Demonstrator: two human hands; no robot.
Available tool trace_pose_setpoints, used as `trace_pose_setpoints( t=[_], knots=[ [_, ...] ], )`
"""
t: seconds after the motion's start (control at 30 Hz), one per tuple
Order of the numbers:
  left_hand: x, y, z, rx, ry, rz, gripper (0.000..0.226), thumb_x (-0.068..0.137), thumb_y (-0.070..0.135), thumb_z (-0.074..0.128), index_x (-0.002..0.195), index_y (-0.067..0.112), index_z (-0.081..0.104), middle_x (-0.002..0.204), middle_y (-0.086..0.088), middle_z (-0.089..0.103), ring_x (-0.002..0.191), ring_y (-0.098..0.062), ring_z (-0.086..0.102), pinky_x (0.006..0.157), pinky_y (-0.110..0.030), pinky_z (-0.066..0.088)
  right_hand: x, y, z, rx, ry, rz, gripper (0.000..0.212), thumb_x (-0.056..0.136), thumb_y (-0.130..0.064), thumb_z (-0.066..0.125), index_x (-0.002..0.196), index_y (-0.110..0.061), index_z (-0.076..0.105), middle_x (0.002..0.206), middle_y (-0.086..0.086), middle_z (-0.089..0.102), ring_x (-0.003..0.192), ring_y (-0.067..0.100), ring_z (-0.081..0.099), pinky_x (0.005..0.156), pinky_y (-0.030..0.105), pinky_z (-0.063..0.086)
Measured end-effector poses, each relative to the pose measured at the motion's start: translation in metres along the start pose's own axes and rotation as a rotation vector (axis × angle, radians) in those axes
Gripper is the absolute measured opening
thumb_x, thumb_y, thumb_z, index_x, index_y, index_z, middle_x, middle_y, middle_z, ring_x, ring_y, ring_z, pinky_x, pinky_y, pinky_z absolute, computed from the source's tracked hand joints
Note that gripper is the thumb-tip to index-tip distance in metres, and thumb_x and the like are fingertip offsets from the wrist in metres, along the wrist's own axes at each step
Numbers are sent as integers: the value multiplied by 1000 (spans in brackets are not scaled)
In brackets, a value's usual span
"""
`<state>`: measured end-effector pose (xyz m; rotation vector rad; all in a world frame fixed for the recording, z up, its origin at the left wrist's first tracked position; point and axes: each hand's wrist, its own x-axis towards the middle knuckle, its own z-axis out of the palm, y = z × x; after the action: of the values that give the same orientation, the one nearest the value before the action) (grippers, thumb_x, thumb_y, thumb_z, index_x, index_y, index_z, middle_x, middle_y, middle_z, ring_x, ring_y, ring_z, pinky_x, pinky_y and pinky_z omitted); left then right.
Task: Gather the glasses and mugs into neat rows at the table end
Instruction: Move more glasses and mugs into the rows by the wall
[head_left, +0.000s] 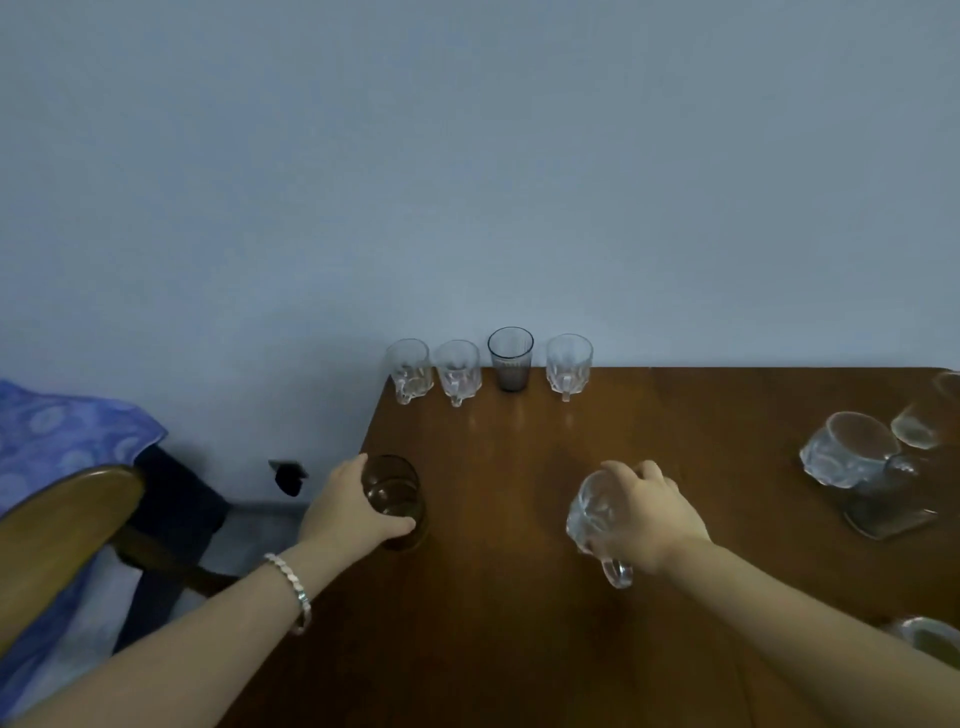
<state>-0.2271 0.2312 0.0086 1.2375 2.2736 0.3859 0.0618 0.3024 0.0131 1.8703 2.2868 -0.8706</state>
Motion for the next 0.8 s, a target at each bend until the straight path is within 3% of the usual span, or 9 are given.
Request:
trace_pose_setpoints(
  t=[0.13,0.57,0.8],
  knots=[
    [29,-18,-18,59,-12,77,108,64,40,84,149,14,22,154,-5,30,137,-27,37,108,-42,38,4,-48,14,12,47,44,92,69,-45,76,144,-31,25,135,3,37,122,23,42,95,34,49],
    [147,-21,-20,137,-125,212,106,68,36,82,150,15,18,159,-2,19,141,-32,31,111,-44,37,74,-137,61,57,85,184,91,69,-44,76,143,-24,27,134,6,38,124,27,41,97,38,47],
    [182,-28,-20,141,-128,289,102,67,36,82,148,17,23,157,-1,25,137,-33,36,110,-45,39,152,-178,77,71,151,177,86,74,-40,74,144,-21,26,138,10,34,127,32,35,96,40,47]
  ],
)
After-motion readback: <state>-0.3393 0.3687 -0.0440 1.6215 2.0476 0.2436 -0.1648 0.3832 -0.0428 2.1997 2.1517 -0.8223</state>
